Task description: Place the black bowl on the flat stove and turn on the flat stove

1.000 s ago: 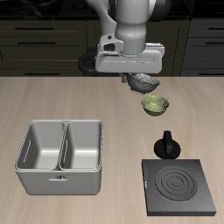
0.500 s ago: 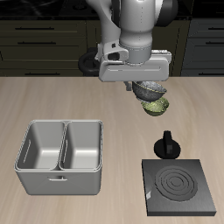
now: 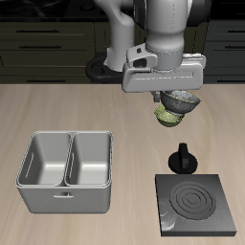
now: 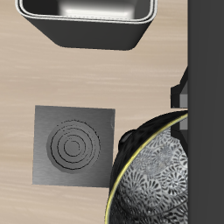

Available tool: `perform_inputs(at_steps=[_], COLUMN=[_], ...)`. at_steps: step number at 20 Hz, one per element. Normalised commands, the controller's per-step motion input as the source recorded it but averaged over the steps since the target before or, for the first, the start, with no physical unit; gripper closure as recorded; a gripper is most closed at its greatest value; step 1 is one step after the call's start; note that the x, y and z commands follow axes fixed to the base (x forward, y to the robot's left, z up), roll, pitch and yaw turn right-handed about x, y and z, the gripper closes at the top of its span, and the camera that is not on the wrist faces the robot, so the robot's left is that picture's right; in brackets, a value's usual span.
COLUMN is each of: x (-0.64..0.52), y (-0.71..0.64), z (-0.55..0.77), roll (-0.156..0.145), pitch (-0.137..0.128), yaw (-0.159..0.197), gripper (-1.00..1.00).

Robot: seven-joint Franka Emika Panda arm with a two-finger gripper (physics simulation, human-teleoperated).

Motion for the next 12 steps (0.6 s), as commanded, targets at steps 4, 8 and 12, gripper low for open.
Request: perform_inputs(at_steps=[4,8,12], x=[0.42,0.28,0.42], y=[0.20,0.04,0.07], z=[-0.02,-0.09,-0.09], roll=[0.001,-0.022,-0.022], pitch=[0.024,0.014,0.034], yaw=[0.018,0.027,0.020], gripper=[1.00,1.00,1.00])
